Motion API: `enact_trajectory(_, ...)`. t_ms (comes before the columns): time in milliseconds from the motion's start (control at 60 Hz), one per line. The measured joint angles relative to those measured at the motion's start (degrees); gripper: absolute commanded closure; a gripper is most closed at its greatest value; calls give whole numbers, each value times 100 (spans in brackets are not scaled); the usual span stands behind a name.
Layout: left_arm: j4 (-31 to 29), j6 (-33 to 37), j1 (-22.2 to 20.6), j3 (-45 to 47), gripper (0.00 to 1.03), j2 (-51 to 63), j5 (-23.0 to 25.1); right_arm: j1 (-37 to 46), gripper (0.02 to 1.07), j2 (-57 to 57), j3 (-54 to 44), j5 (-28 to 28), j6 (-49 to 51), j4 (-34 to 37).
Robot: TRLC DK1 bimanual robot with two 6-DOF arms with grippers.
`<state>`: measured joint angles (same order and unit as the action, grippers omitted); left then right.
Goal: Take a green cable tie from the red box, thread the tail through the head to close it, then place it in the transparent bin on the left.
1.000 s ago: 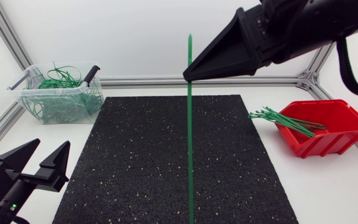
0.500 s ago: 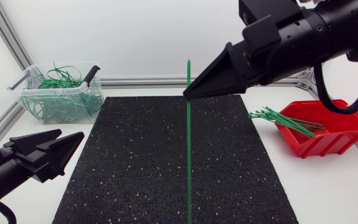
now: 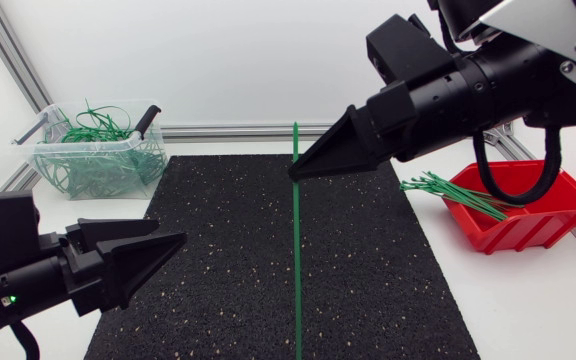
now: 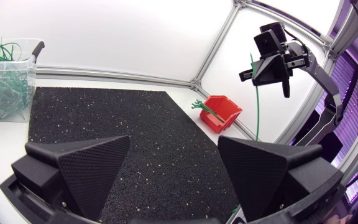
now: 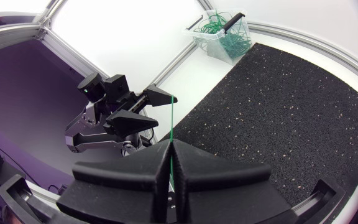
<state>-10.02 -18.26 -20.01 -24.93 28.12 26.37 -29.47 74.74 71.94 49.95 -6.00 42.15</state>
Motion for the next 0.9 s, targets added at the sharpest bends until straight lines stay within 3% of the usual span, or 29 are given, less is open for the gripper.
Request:
enact_trajectory(283, 173, -87, -164, -90, 4, 205, 2, 387, 102, 328, -577, 111, -205, -831)
enact_trajectory(567, 365, -129, -188, -90, 4, 232, 0, 1287, 101, 601, -1875, 50, -1768, -3477)
enact_trajectory(900, 409, -151, -188, -87, 4, 225, 2, 1867, 101, 1047, -2671, -481, -2079, -4273)
